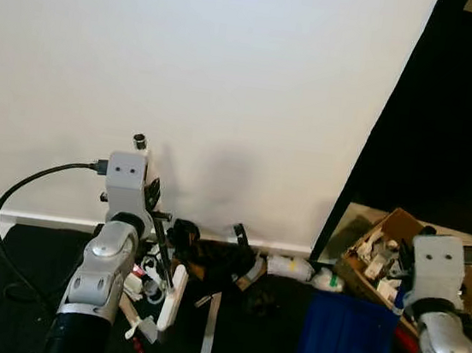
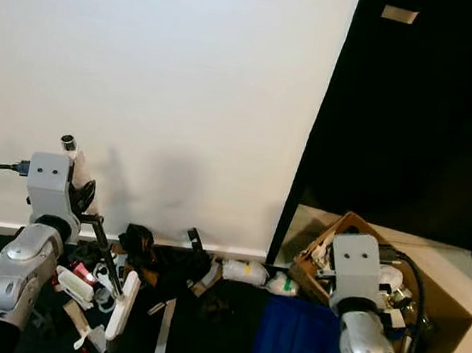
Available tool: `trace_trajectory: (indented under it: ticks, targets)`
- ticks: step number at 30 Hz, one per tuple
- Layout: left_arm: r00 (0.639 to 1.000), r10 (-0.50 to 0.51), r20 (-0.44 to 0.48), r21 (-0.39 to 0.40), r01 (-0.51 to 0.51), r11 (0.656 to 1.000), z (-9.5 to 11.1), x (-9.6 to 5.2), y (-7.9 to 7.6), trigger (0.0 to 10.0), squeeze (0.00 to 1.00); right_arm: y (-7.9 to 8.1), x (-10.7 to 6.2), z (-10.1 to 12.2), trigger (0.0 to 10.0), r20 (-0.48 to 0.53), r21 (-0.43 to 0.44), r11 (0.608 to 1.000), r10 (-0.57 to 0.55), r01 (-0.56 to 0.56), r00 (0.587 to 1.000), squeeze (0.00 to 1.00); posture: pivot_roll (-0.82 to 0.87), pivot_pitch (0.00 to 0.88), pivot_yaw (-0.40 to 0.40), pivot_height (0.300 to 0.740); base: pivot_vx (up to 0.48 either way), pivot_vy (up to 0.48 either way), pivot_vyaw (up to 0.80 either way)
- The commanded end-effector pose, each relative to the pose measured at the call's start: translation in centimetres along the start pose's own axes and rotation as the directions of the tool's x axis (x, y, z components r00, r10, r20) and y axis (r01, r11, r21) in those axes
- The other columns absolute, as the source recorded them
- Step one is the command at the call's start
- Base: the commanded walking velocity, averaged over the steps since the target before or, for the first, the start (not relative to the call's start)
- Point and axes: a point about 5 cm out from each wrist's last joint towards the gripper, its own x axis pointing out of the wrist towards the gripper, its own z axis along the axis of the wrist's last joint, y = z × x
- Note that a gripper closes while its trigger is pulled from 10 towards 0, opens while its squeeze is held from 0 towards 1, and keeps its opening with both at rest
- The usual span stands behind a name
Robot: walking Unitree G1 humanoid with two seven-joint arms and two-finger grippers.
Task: Sweep floor
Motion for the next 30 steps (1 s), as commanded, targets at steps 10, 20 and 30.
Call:
trace_trajectory:
  ticks: [10, 20, 30]
  targets:
    - [1.000, 0.025, -0.008, 0.031, -0.025, 0.999, -0.7, -1.0, 0.5, 10.0, 0.00, 4.8, 1.7, 1.7, 10.0, 0.158, 0.100, 0.990, 0.085, -0.101, 0.984, 0.00, 0.08, 0.270, 0.094, 0.740, 0.000, 0.000, 0.00]
    - [0.995, 0.075, 0.068, 0.049, -0.079, 0.996, 1.4, -0.7, 3.4, 10.0, 0.00, 6.5, 2.9, 4.1, 10.0, 0.282, 0.151, 0.969, 0.147, -0.195, 0.948, 0.00, 0.10, 0.268, 0.088, 0.740, 0.000, 0.000, 0.00]
    - [0.998, 0.059, 0.020, 0.036, -0.059, 0.998, 0.6, 0.5, 4.4, 10.0, 0.00, 9.9, 2.5, 2.5, 10.0, 0.242, -0.050, 0.943, 0.331, -0.329, 0.912, 0.00, 0.08, 0.283, 0.082, 0.740, 0.000, 0.000, 0.00]
